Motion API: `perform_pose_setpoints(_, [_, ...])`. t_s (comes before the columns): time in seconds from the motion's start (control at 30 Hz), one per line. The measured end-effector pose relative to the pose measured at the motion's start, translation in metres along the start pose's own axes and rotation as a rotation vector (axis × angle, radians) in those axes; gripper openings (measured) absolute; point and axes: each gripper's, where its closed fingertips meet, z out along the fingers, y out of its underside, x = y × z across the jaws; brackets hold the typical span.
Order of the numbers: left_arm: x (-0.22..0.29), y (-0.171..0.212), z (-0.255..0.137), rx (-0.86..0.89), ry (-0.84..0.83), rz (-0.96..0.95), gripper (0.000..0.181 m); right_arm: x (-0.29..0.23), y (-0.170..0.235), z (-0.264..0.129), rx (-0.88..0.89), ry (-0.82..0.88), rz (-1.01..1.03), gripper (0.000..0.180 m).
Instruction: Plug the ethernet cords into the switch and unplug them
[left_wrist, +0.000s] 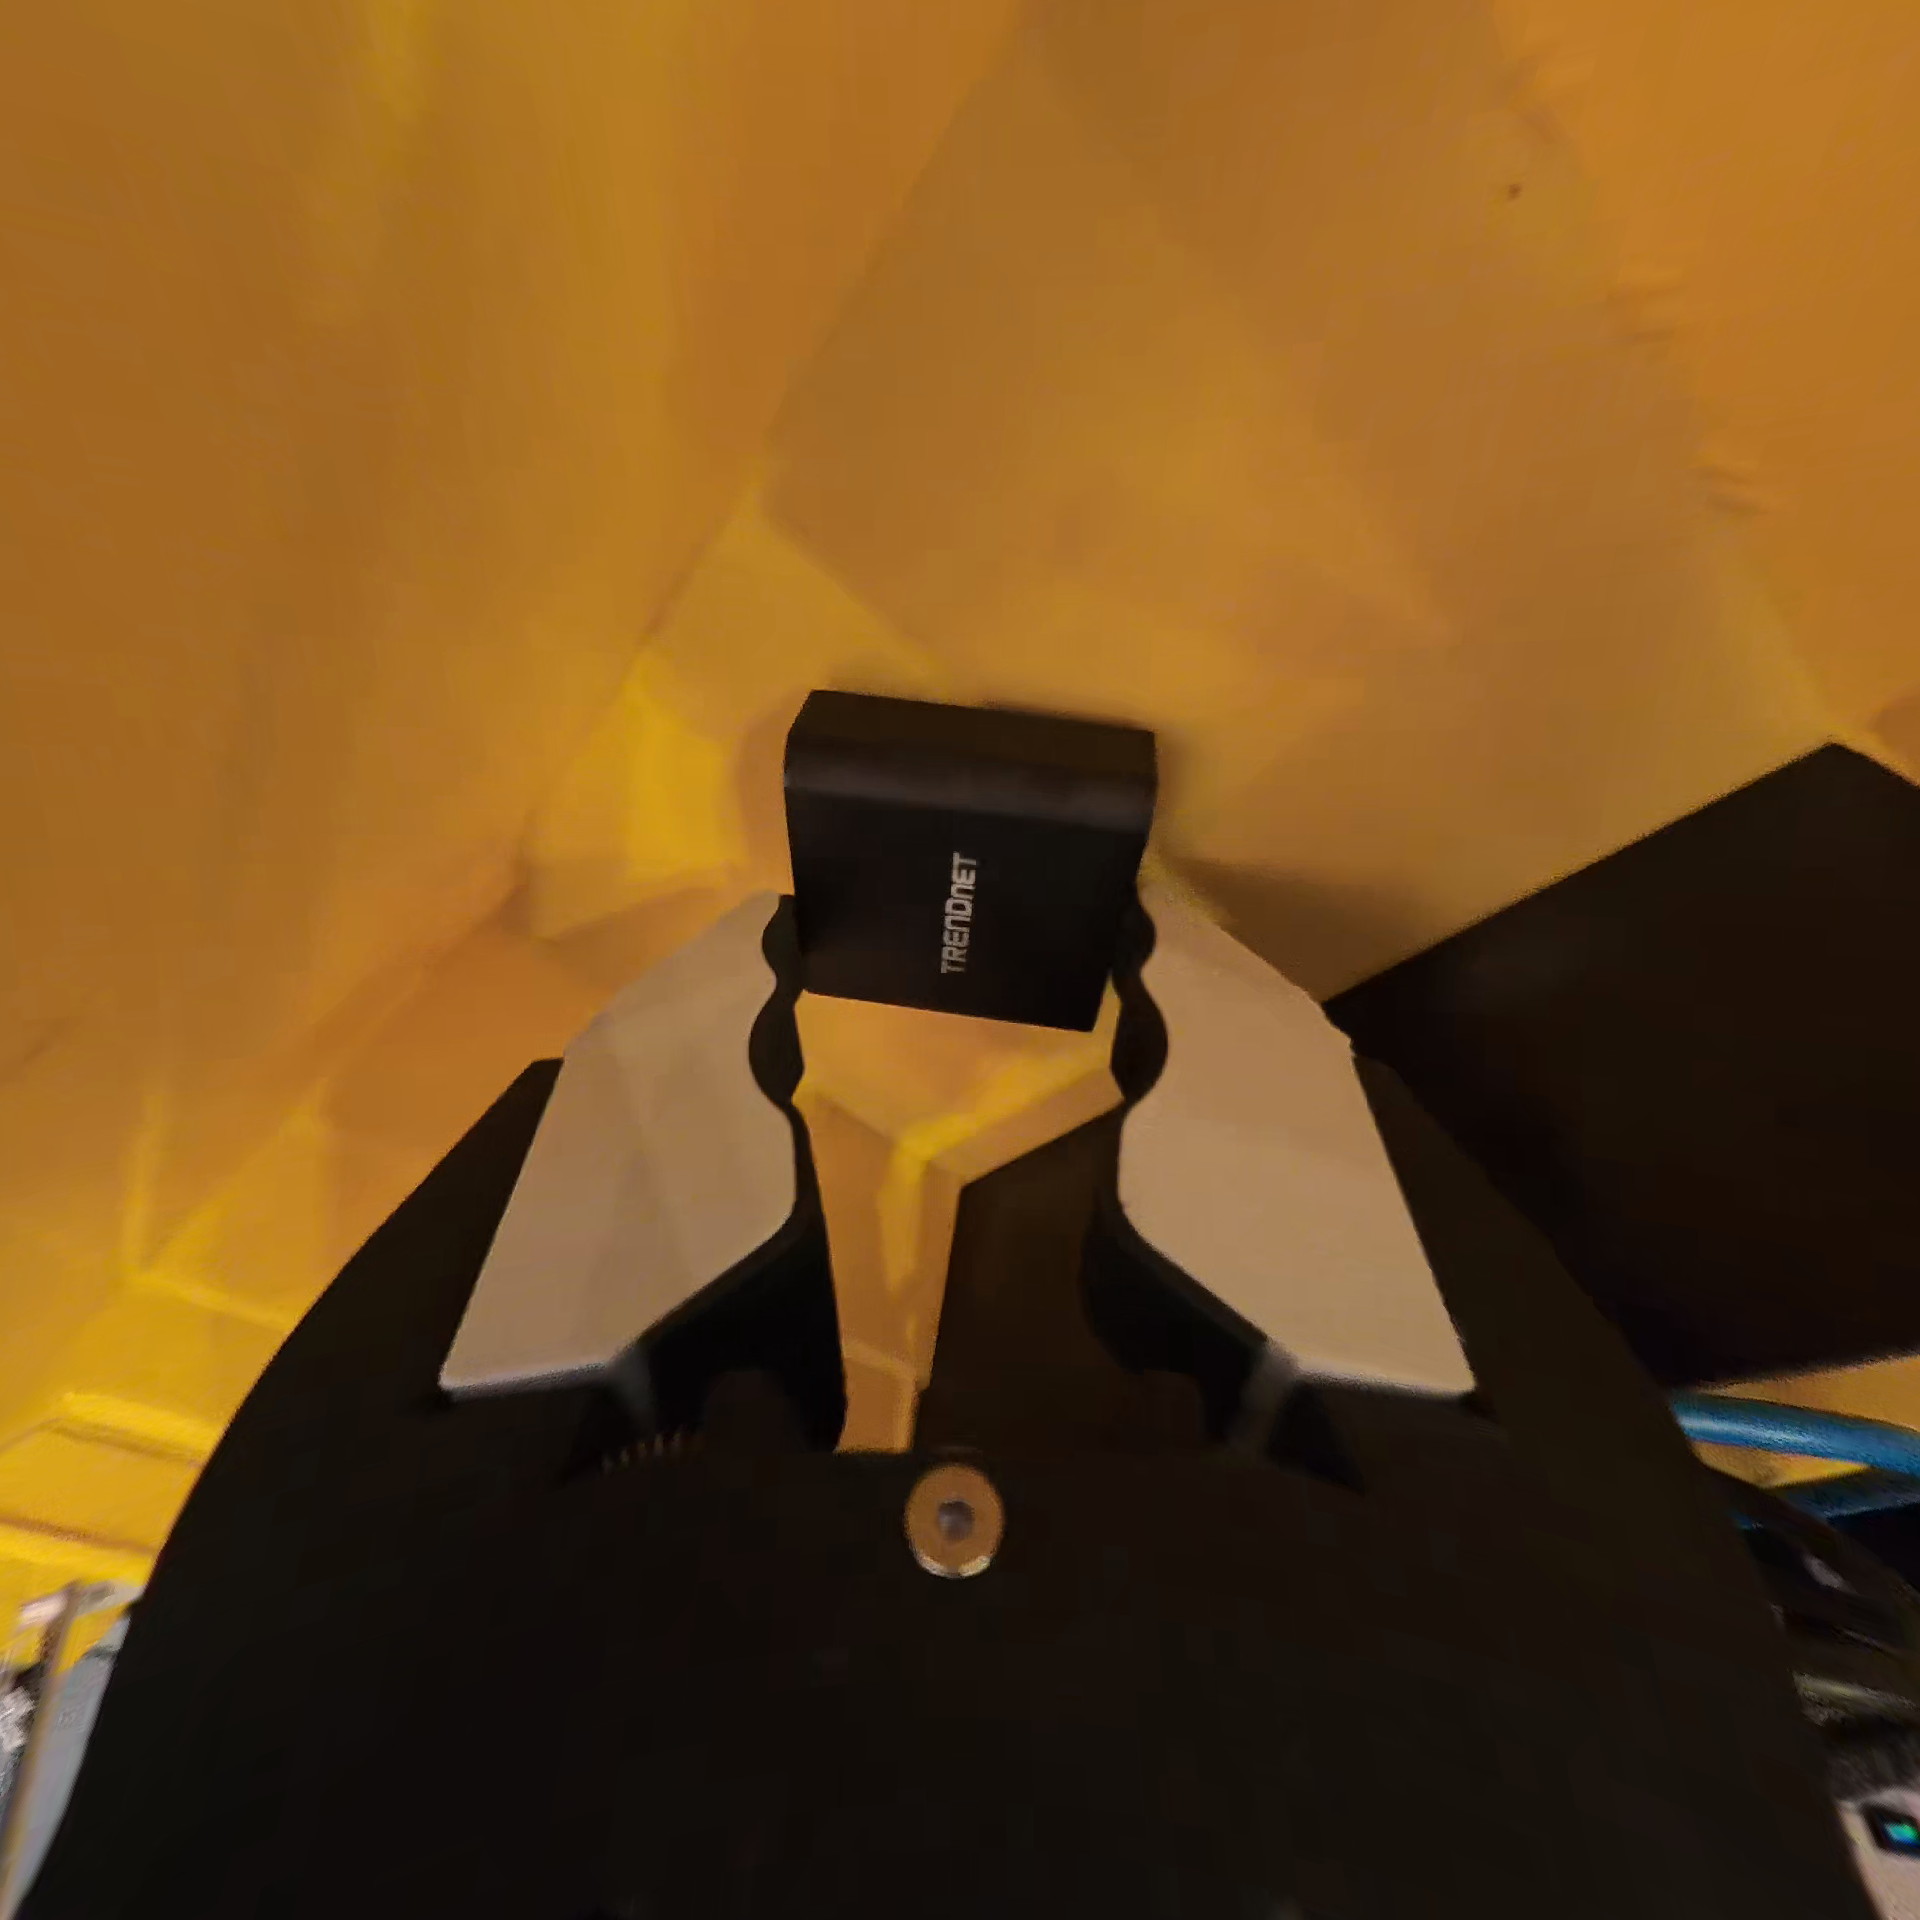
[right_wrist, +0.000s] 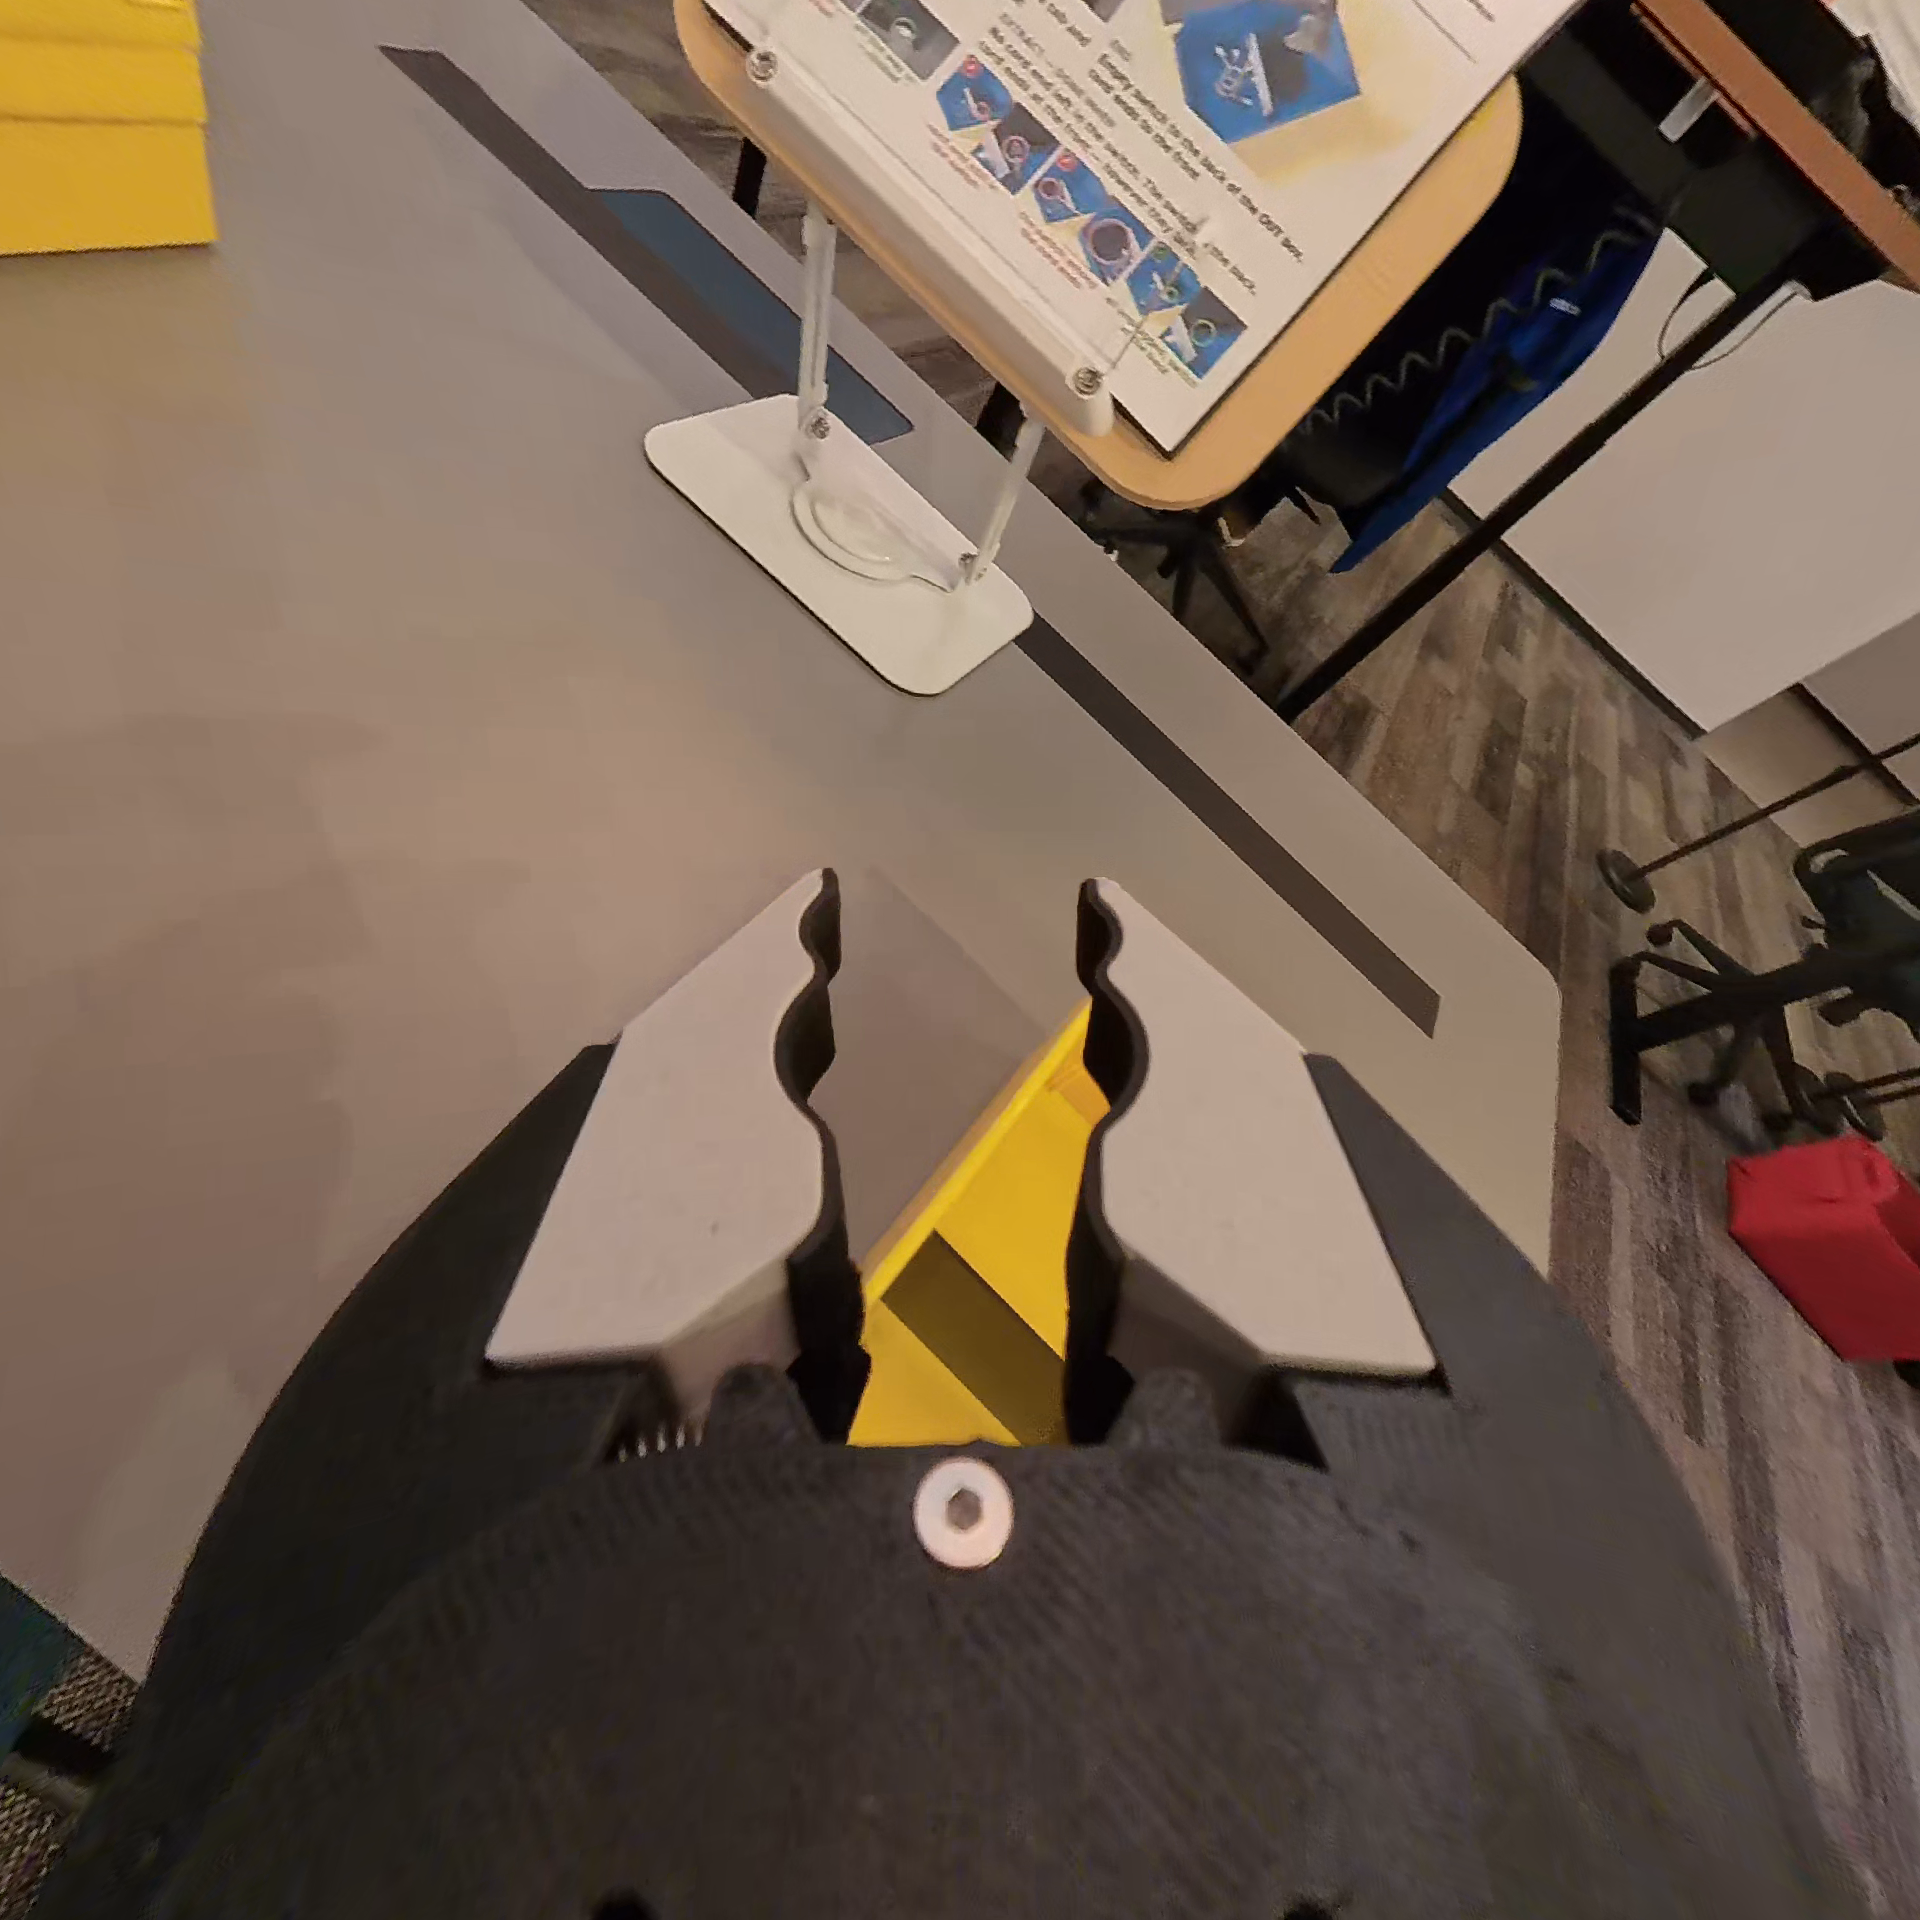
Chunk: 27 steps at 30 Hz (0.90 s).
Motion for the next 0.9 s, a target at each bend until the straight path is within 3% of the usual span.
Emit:
perform_pose_setpoints(0.27, [-0.003,-0.002,-0.018,0.174,-0.031,-0.014,0.058,-0.034,-0.017,0.017,0.044,-0.124,0.016,0.043])
perform_pose_setpoints(0.57, [0.011,-0.009,-0.126,0.430,-0.252,0.181,0.057,-0.120,-0.075,0.034,0.158,-0.473,0.112,0.046])
perform_pose_setpoints(0.73, [0.077,-0.027,-0.198,0.628,-0.321,0.446,0.057,-0.169,-0.106,0.050,0.181,-0.695,0.108,0.061])
perform_pose_setpoints(0.9, [0.167,-0.045,-0.232,0.736,-0.314,0.723,0.057,-0.206,-0.138,0.050,0.255,-1.020,0.240,0.071])
